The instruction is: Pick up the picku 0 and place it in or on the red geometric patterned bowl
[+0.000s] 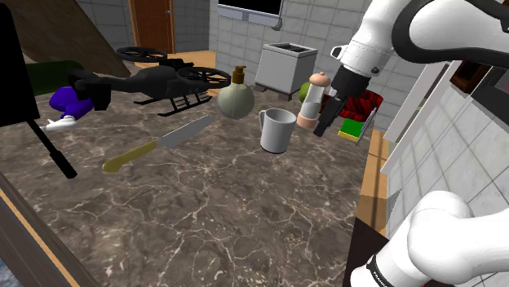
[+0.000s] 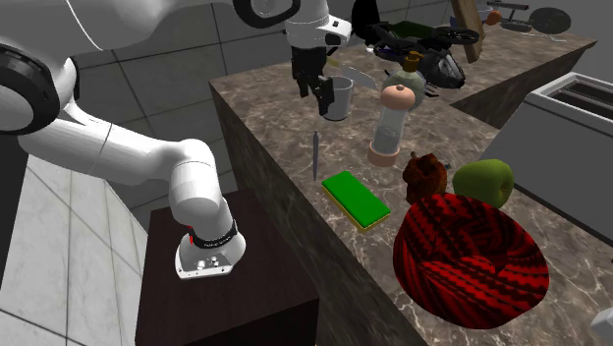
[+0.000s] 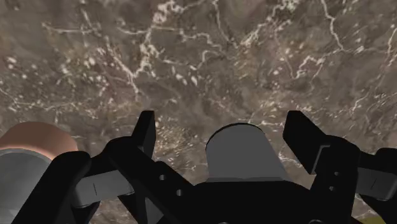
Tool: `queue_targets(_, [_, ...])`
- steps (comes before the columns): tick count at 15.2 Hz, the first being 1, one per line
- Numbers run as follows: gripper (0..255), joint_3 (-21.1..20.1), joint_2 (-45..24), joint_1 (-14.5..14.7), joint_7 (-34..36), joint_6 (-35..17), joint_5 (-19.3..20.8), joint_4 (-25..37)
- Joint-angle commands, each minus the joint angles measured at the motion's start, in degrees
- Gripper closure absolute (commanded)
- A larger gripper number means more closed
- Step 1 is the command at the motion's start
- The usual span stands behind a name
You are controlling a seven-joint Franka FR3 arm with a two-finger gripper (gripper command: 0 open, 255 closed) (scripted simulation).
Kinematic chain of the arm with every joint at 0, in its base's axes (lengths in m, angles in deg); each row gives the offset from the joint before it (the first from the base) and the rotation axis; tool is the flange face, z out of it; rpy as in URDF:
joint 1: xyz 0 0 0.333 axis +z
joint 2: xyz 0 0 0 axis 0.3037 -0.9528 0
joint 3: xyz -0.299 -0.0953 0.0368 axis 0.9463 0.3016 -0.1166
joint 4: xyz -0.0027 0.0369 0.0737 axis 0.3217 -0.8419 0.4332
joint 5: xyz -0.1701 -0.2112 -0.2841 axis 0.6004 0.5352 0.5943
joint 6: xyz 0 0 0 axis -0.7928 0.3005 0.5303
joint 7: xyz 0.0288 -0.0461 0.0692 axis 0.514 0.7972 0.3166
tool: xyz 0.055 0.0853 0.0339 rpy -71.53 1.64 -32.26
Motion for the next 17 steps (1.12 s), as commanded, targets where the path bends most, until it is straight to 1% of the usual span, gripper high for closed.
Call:
queue_targets(1, [0,0.0,0.0,0.0,0.0,0.0,0.0,0.0])
queue_targets(6, [0,0.7,-13.3,0.4,-11.8,18.0,12.5,9.9])
queue_targets(9, [0,0.2,-20.6,0.7,-19.7,26.6,21.5,14.1])
queue_targets(11, [0,-0.4,-25.0,1.0,-25.3,31.4,28.2,16.0])
queue_targets(13, [0,-0.9,-28.9,1.4,-31.2,35.2,35.5,16.8])
queue_targets(14, [0,-1.1,-30.0,1.5,-33.2,36.2,37.9,16.9])
queue_targets(17, [0,-0.4,-28.3,1.2,-33.3,34.5,38.3,13.7])
